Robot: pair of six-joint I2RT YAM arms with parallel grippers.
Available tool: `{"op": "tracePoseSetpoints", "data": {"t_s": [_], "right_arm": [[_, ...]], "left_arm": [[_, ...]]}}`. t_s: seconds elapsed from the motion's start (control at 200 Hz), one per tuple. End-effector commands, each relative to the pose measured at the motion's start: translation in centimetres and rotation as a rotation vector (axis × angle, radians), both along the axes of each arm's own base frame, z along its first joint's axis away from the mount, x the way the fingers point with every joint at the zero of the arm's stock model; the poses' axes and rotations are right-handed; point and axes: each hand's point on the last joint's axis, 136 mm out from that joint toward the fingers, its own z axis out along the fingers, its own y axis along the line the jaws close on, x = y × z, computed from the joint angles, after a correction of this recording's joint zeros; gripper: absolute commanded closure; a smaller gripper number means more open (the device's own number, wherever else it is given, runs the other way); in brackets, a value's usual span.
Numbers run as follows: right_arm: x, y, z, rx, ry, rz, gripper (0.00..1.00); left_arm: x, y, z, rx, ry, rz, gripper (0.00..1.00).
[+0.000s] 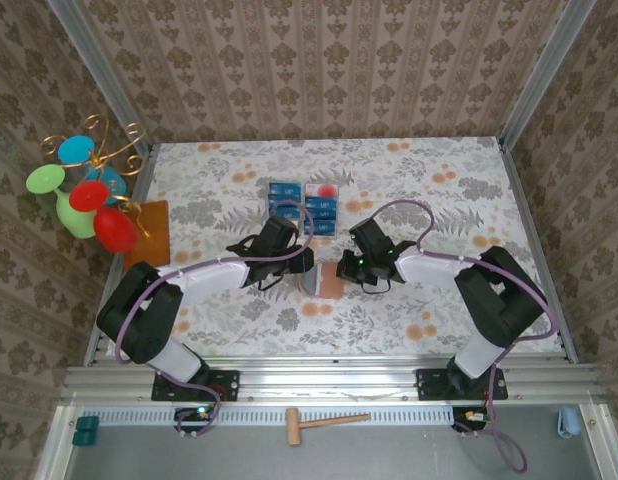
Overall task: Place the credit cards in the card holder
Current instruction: Open the card holder at the center of the table.
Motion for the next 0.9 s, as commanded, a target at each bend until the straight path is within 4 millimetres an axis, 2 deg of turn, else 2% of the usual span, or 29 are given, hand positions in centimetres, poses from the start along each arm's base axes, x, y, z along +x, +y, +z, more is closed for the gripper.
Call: {"op": "tracePoseSetpoints", "data": {"t_s": [0.0,0.3,0.685,0.895], "right_arm": [[0.4,0.5,-0.7,0.01,0.007,-0.008,0.93],[0.0,-0.2,-3.0,-0.034,0.048,-0.019,0.93],[-0.2,-0.7,-3.8,-0.062,0.061,-0.025,0.94],[-0.2,-0.9,-4.0,-0.071,0.064,-0.029,0.95]], "left_arm": [[0.4,-0.7,2.1,-0.056,-0.041,-0.006,0.61],[0.7,0.4,2.3,-0.075,-0.053,0.03,0.63],[0.6,1.6,1.3,-0.059,-0.043,0.055,0.64],[0.7,2.3,1.7,-0.07,-0.061,0.072,0.59]]}}
